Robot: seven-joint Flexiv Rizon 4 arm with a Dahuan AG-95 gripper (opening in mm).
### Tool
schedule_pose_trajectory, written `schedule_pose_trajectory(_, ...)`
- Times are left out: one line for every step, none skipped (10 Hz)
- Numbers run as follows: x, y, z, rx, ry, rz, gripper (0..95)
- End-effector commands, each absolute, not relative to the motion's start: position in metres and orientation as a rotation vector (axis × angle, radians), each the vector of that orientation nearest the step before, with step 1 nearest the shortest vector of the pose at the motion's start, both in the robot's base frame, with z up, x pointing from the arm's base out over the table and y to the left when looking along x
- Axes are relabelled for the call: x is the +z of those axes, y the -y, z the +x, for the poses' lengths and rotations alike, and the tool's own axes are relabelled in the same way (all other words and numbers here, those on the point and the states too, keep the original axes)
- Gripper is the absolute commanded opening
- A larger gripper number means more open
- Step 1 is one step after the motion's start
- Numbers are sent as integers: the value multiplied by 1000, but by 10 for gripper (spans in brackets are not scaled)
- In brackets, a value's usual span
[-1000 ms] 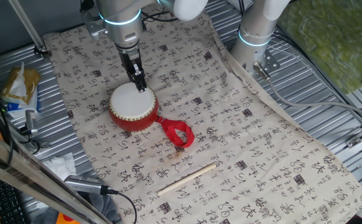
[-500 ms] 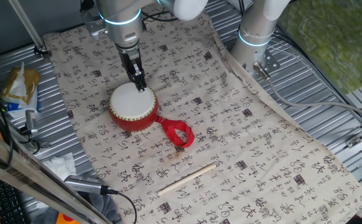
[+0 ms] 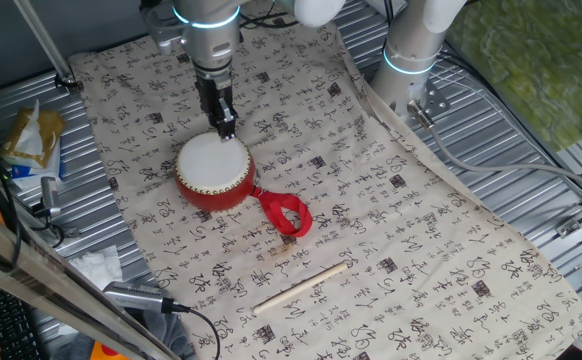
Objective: Play the drum
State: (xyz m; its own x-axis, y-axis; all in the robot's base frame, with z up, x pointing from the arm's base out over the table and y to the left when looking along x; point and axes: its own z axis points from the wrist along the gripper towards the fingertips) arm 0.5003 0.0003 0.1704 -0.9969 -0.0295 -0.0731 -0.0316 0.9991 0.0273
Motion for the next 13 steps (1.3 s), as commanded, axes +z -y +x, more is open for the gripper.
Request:
schedule_pose_trajectory(170, 0, 500, 42, -3069, -49, 0)
schedule_pose_trajectory(170, 0, 500, 42, -3069, -49, 0)
schedule_pose_trajectory(170, 0, 500, 42, -3069, -49, 0)
schedule_pose_trajectory(170, 0, 500, 42, -3069, -50, 0)
schedule_pose_trajectory(170, 0, 500, 42, -3069, -50, 0)
schedule_pose_trajectory(170, 0, 500, 42, -3069, -50, 0)
schedule_pose_trajectory(170, 0, 500, 42, -3069, -50, 0)
schedule_pose_trajectory(170, 0, 500, 42, -3069, -49, 0)
schedule_pose_trajectory(170, 0, 500, 42, -3069, -49, 0)
schedule_pose_trajectory(170, 0, 500, 42, -3069, -49, 0)
schedule_pose_trajectory(170, 0, 500, 42, -3069, -46, 0)
schedule_pose_trajectory(170, 0, 500, 42, -3069, -42, 0)
schedule_pose_trajectory(170, 0, 500, 41, -3069, -38, 0)
